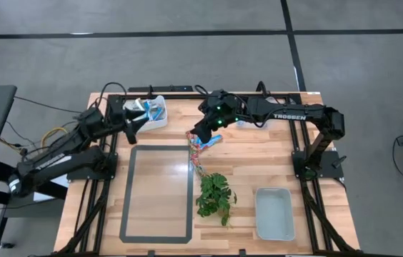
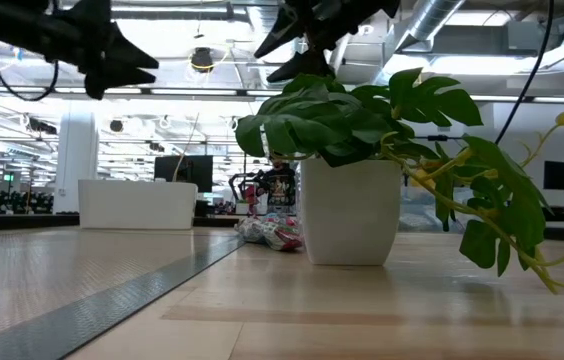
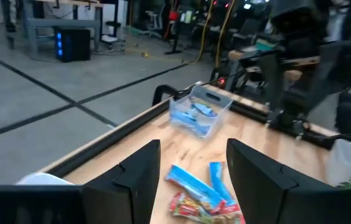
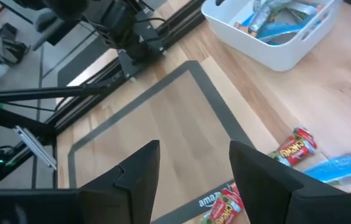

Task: Pick and place Granola Bars by type
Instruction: Put the red granola bar into the gray bin

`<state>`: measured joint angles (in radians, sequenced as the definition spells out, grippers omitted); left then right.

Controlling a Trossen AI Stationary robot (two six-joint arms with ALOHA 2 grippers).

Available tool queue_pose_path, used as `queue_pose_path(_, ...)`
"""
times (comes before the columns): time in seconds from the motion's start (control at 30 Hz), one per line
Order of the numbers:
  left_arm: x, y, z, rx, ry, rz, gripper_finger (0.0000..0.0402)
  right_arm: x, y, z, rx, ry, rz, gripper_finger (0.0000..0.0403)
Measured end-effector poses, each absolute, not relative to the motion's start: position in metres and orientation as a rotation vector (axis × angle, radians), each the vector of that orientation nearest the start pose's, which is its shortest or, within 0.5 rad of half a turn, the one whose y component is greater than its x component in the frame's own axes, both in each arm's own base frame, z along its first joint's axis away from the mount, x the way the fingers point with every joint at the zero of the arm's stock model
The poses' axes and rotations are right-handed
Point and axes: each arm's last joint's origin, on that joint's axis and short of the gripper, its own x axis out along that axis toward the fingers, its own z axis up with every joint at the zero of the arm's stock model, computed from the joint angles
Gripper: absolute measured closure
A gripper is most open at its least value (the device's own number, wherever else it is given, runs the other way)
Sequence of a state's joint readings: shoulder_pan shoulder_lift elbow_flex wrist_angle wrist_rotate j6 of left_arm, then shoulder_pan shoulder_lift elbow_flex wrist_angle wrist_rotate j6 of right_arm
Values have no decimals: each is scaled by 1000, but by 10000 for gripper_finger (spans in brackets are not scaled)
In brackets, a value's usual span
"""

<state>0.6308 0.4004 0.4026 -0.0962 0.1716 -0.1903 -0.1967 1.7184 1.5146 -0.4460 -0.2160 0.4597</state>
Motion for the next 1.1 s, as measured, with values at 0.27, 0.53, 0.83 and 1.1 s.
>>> queue_pose_path(0.27, 90, 50, 235, -240, -79, 395, 226, 380, -70, 314, 578, 655, -142, 221)
queue_pose_path(0.53, 91, 44, 212, -258, -131, 374, 226, 378, -69, 311, 585, 686, -150, 223)
queue_pose_path(0.83, 93, 41, 190, -279, -145, 363, 226, 376, -69, 310, 589, 708, -155, 225)
queue_pose_path(1.1, 93, 39, 181, -276, -170, 338, 226, 375, -69, 309, 592, 724, -158, 227)
